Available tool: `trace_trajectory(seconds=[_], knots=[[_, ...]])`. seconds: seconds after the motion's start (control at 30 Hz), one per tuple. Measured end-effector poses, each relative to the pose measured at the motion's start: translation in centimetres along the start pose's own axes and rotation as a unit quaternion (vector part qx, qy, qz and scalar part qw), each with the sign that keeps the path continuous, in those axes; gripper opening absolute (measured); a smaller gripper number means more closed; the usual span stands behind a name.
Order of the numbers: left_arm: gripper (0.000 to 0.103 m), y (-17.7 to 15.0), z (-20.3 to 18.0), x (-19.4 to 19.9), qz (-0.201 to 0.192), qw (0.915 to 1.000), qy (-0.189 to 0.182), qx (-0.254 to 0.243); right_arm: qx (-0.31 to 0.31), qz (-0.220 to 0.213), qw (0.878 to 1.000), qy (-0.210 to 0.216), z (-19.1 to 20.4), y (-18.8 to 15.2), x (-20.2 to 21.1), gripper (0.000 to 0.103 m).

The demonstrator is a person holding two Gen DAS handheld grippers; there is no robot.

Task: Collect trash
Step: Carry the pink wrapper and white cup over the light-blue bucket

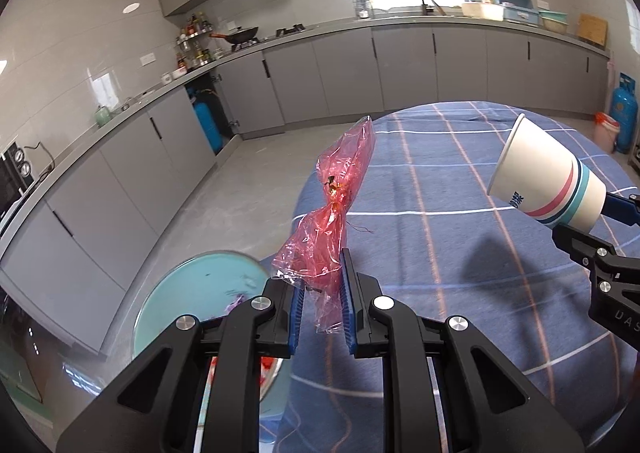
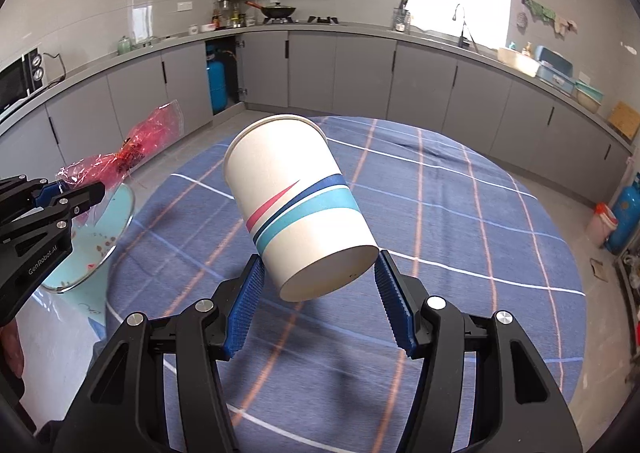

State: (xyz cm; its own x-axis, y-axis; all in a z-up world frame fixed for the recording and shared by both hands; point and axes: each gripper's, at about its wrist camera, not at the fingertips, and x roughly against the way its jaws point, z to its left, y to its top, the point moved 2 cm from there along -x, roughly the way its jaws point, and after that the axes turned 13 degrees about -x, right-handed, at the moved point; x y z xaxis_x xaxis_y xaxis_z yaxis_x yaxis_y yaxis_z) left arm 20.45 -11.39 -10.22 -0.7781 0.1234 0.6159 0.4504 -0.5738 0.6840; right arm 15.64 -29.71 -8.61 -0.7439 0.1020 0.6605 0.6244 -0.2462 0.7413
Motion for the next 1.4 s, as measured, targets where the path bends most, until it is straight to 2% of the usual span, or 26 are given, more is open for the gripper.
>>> trace_trajectory(seconds=[0.77, 1.4], knots=[[0.017, -4.1, 7.4, 0.9, 0.020, 0.9971, 0.057, 0.047, 0.055, 0.006, 0.997, 0.050, 8.0, 0.4, -1.1, 0.057], [0.017, -7.5, 12.5, 1.5, 0.049, 0.9902, 0.106, 0.077, 0.096, 0.009, 0.991, 0.091, 14.0, 0.1, -1.2, 0.057]])
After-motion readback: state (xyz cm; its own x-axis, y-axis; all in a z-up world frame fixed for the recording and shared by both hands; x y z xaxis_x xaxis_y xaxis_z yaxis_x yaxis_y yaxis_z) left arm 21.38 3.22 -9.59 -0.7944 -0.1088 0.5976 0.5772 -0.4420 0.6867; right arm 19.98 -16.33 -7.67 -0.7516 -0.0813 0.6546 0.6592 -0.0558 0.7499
